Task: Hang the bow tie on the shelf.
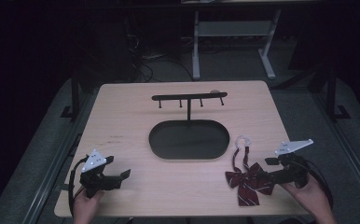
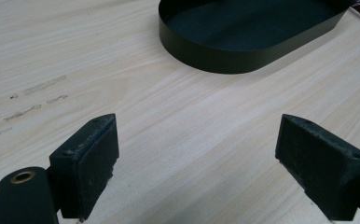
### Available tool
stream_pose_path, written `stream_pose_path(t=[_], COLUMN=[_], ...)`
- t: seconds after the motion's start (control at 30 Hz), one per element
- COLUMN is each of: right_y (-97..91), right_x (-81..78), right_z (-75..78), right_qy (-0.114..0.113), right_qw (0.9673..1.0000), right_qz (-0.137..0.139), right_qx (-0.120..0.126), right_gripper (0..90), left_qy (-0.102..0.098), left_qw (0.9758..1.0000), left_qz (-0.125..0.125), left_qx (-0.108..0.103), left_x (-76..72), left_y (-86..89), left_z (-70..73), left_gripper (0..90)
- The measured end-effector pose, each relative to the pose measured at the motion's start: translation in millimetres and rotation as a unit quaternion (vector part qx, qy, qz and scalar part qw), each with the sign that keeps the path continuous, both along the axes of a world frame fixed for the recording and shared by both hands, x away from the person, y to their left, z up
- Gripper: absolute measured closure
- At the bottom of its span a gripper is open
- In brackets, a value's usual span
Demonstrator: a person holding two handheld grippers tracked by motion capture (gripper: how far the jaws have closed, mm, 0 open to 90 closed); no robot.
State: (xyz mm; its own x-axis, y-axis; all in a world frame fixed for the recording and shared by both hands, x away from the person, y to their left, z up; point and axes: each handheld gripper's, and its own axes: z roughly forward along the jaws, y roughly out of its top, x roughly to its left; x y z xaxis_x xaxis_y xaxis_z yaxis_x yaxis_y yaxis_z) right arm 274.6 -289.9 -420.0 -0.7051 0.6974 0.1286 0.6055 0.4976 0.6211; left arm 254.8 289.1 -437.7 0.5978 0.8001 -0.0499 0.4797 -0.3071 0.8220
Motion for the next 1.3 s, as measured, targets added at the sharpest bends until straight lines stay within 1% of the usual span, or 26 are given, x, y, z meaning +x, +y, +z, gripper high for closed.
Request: stream_pose_path(t=[0.07, 0.17, 0.2, 0.27, 0.37, 0.4, 0.47, 0.5, 0.57, 0.6, 0.63, 0.7, 0.73, 0.9, 0.97, 1.0, 1.03, 1.2, 1.23, 1.27, 1.3], right_y=[4.4, 8.6, 13.0, 14.6, 23.7, 24.9, 26.6, 30.1, 32.3, 32.3, 34.5, 36.1, 37.3, 40.8, 41.0, 41.0, 41.5, 42.1, 43.3, 43.5, 43.9], right_x=[1.8, 4.7, 8.9, 10.6, 19.0, 20.4, 21.9, 26.3, 30.4, 30.4, 36.6, 42.1, 45.3, 61.1, 66.4, 66.4, 70.6, 77.7, 83.3, 85.5, 88.4], right_z=[2.9, 5.7, 8.3, 9.0, 15.1, 16.2, 18.1, 21.8, 24.6, 24.6, 27.9, 29.4, 30.2, 33.6, 33.8, 33.8, 34.5, 35.7, 34.3, 33.1, 31.4], right_qy=[-0.004, -0.004, -0.005, -0.005, -0.003, -0.006, -0.006, -0.005, -0.005, -0.005, -0.003, 0.001, 0.003, 0.011, 0.012, 0.012, 0.017, 0.024, 0.03, 0.031, 0.036], right_qw=[0.9999, 0.9999, 0.9997, 0.9996, 0.9992, 0.9991, 0.999, 0.9989, 0.9987, 0.9987, 0.9988, 0.9988, 0.9988, 0.9986, 0.9984, 0.9984, 0.9984, 0.9983, 0.9981, 0.998, 0.9977], right_qz=[0.008, 0.014, 0.023, 0.026, 0.038, 0.041, 0.042, 0.042, 0.045, 0.045, 0.041, 0.043, 0.041, 0.038, 0.04, 0.04, 0.036, 0.031, 0.025, 0.025, 0.022], right_qx=[-0.006, -0.008, -0.008, -0.008, -0.014, -0.014, -0.015, -0.019, -0.023, -0.023, -0.025, -0.025, -0.028, -0.037, -0.038, -0.038, -0.042, -0.044, -0.048, -0.05, -0.053], right_gripper=[34.1, 34.4, 34.5, 34.6, 35.1, 35.7, 36.0, 36.6, 37.4, 37.4, 37.9, 38.7, 38.9, 39.5, 39.7, 39.7, 39.9, 40.2, 41.3, 41.4, 41.4], left_qy=[-0.002, -0.002, -0.001, -0.002, -0.005, -0.005, -0.007, -0.006, -0.006, -0.006, -0.006, -0.007, -0.006, -0.006, -0.006, -0.006, -0.006, -0.006, -0.005, -0.005, -0.005], left_qw=[1.0, 1.0, 1.0, 1.0, 1.0, 1.0, 1.0, 1.0, 1.0, 1.0, 1.0, 1.0, 1.0, 1.0, 1.0, 1.0, 1.0, 1.0, 1.0, 1.0, 1.0], left_qz=[-0.001, 0.0, 0.001, 0.001, 0.002, 0.002, 0.003, 0.002, 0.002, 0.002, 0.001, 0.001, -0.001, 0.003, 0.003, 0.003, 0.003, 0.003, 0.003, 0.002, 0.002], left_qx=[0.0, 0.001, 0.001, 0.001, -0.001, -0.001, -0.003, -0.001, -0.003, -0.003, -0.002, -0.002, 0.002, -0.001, -0.002, -0.002, -0.004, -0.004, -0.005, -0.004, -0.004], left_x=[-0.5, -0.5, -0.5, -0.3, -0.9, -0.9, -1.2, -1.0, -1.0, -1.0, -1.2, -1.3, -1.2, -0.9, -1.2, -1.2, -1.1, -0.8, -0.9, -0.9, -0.9], left_y=[-0.2, 0.1, 0.6, 1.0, 2.3, 2.3, 2.6, 2.8, 2.2, 2.2, 1.7, 1.7, 2.4, 3.0, 2.9, 2.9, 2.9, 2.2, 1.7, 1.7, 1.7], left_z=[0.3, 0.3, 0.4, 0.4, 1.3, 1.3, 1.9, 1.9, 1.7, 1.7, 1.9, 2.1, 2.3, 2.3, 2.5, 2.5, 2.5, 2.1, 1.8, 1.8, 1.8], left_gripper=[13.1, 13.1, 13.1, 13.0, 13.1, 13.1, 13.0, 13.1, 13.1, 13.1, 13.1, 13.1, 13.0, 13.1, 13.1, 13.1, 13.1, 13.1, 13.1, 13.1, 13.1])
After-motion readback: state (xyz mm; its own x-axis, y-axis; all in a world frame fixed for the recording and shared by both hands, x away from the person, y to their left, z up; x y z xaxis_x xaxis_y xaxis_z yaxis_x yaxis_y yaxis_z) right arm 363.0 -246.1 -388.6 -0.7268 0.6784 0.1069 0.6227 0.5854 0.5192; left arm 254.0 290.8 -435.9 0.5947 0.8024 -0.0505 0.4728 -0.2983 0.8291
